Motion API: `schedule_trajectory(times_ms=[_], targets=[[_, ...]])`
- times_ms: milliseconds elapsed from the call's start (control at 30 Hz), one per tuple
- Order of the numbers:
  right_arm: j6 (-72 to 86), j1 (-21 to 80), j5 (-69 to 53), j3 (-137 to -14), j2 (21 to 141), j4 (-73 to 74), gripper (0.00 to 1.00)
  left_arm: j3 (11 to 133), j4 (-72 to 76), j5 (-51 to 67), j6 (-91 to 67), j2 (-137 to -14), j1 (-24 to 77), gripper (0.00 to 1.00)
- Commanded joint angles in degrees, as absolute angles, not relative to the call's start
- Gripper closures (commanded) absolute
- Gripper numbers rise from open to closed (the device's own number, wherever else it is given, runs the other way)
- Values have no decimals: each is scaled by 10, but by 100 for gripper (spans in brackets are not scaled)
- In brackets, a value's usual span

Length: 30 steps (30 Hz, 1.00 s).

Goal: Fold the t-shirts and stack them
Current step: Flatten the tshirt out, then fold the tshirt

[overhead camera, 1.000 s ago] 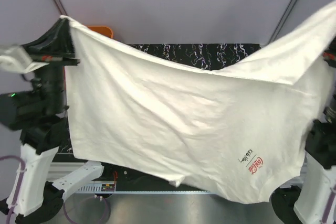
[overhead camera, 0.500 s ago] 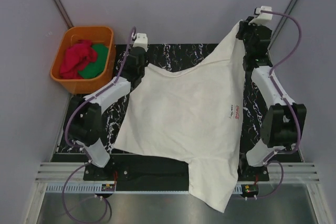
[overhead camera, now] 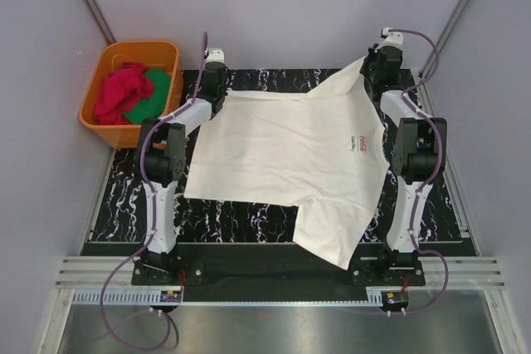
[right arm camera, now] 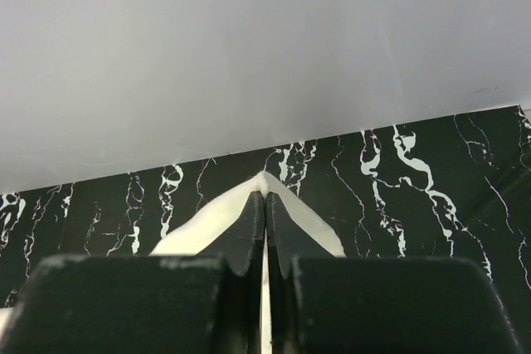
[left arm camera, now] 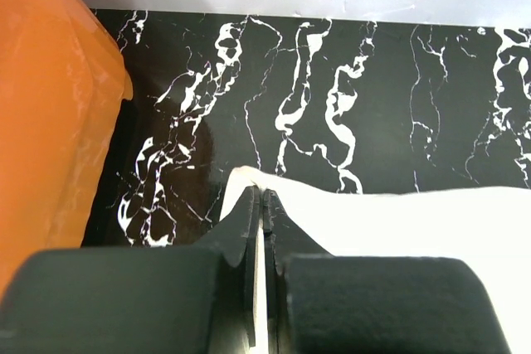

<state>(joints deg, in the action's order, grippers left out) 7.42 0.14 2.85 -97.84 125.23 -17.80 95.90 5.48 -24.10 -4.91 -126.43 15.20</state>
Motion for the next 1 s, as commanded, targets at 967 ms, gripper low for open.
schedule_trajectory(times_ms=[967], targets=[[220, -19, 71, -779, 922, 218, 100, 968, -140, -91, -191, -1216, 77, 100]])
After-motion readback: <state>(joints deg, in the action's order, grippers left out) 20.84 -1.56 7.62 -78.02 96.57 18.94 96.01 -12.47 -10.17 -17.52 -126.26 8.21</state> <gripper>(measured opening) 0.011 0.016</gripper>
